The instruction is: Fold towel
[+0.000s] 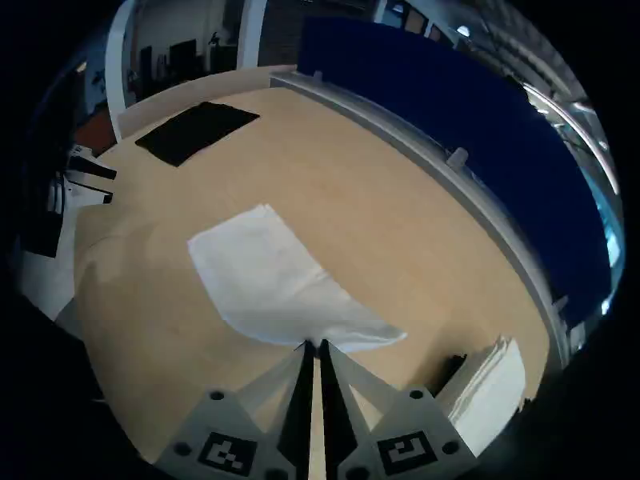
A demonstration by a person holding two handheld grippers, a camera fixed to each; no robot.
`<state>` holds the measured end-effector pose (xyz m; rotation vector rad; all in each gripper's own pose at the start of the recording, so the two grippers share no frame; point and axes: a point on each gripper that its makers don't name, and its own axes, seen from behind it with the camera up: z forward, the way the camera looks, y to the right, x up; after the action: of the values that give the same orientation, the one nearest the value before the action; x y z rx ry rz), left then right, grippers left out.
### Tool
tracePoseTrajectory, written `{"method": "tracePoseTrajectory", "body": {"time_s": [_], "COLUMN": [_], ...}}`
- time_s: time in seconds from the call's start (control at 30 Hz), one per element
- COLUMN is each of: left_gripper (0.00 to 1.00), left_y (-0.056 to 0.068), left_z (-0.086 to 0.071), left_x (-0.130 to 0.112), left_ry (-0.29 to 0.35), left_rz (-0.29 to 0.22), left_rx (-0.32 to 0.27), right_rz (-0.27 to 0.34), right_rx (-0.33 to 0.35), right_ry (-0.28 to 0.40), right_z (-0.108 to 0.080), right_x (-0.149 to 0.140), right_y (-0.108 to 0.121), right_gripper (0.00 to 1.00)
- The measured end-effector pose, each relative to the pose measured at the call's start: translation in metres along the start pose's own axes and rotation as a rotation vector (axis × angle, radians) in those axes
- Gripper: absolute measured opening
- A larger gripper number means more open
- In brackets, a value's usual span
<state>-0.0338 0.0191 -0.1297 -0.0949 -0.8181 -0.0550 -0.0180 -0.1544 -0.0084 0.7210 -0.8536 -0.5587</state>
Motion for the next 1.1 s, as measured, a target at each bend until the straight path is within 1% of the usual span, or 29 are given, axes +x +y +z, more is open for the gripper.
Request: {"method": "tracePoseTrajectory", "body": {"time_s": [0.07, 0.17, 0.37, 0.47, 0.57, 0.67, 0.77, 0.87, 1.0, 1.1], "left_gripper": [0.88, 0.88, 0.88, 0.88, 0.88, 0.88, 0.88, 0.88, 0.88, 0.88], "left_y": [0.0, 0.001, 0.003, 0.002, 0.001, 0.002, 0.002, 0.002, 0.0, -0.001], "left_z": [-0.001, -0.001, -0.003, -0.004, -0.004, -0.004, -0.004, -0.004, -0.003, -0.003], "left_x": [0.0, -0.002, -0.007, -0.009, -0.01, -0.011, -0.013, -0.016, -0.019, -0.02], "left_ry": [0.001, 0.002, 0.003, 0.006, 0.008, 0.012, 0.014, 0.014, 0.013, 0.014], "left_rz": [-0.002, -0.007, -0.018, -0.027, -0.043, -0.063, -0.081, -0.092, -0.098, -0.104], "left_rx": [-0.002, -0.01, -0.016, -0.015, -0.016, -0.015, -0.012, -0.006, 0.004, 0.008], "right_rz": [-0.018, -0.06, -0.173, -0.226, -0.271, -0.298, -0.302, -0.284, -0.23, -0.187], "right_rx": [0.007, 0.021, 0.055, 0.082, 0.114, 0.155, 0.203, 0.25, 0.295, 0.314], "right_ry": [0.0, -0.001, 0.002, 0.009, 0.017, 0.025, 0.035, 0.04, 0.023, -0.004], "right_z": [0.002, 0.004, 0.015, 0.023, 0.035, 0.051, 0.07, 0.089, 0.114, 0.127], "right_x": [0.007, 0.019, 0.046, 0.061, 0.074, 0.083, 0.088, 0.09, 0.082, 0.071], "right_y": [-0.002, -0.006, -0.02, -0.032, -0.048, -0.069, -0.094, -0.121, -0.15, -0.161], "right_gripper": [0.05, 0.05, 0.05, 0.05, 0.05, 0.05, 0.05, 0.05, 0.05, 0.05]}}
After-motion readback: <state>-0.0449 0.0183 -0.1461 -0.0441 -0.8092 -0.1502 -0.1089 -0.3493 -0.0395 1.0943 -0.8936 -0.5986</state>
